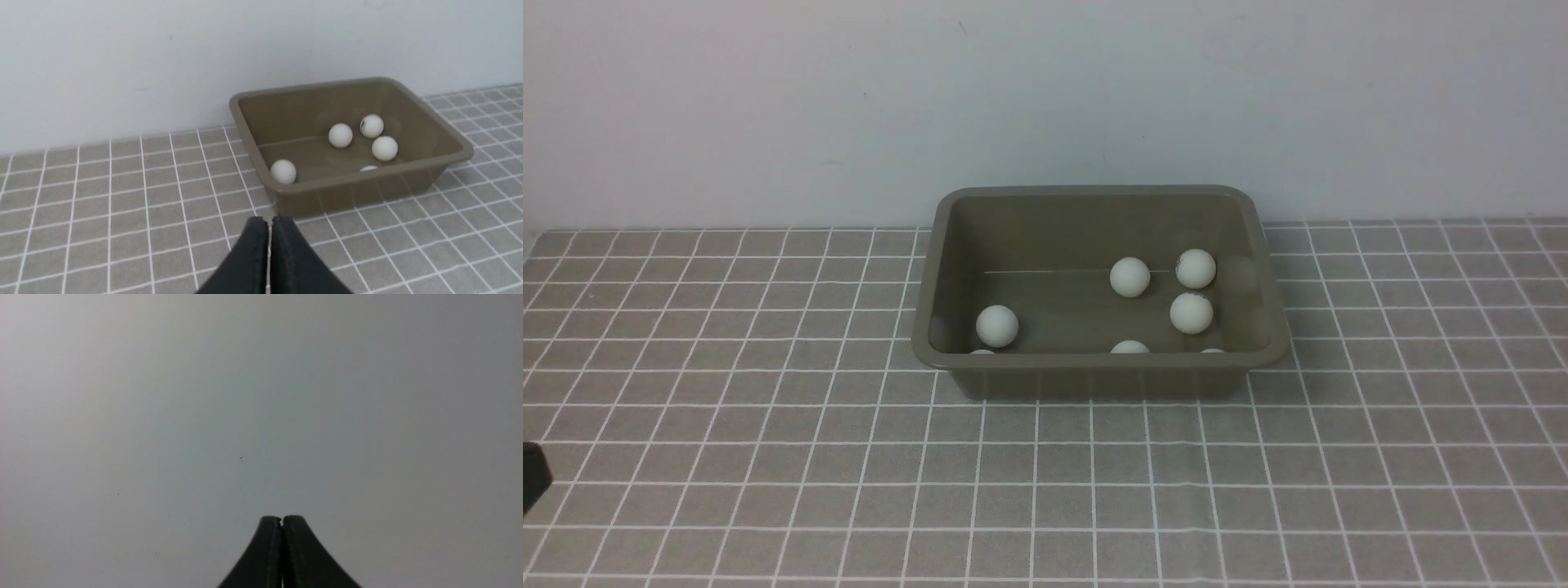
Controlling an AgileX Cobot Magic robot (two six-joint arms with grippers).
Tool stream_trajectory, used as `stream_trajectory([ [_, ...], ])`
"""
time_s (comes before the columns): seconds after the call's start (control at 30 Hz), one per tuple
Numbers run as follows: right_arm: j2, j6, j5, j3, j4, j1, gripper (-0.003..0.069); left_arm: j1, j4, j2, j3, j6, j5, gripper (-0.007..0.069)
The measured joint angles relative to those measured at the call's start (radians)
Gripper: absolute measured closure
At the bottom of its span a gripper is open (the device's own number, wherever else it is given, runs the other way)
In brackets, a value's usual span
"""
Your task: Put the table tennis balls into the box on the grey coffee tablecloth.
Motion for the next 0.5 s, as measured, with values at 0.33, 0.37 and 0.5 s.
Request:
stream_trajectory([
  [0.33,0.0,0.0,0.002,0.0,0.0,0.0,0.0671,0.0,0.0,-0.135,0.005,0.0,0.003,0.0629],
  [0.37,0.0,0.0,0.002,0.0,0.0,0.0,0.0671,0.0,0.005,-0.135,0.005,0.003,0.003,0.0629],
  [0.5,0.0,0.0,0.002,0.0,0.0,0.0,0.0671,0.028,0.035,-0.137,0.055,0.017,-0.024,0.0629],
])
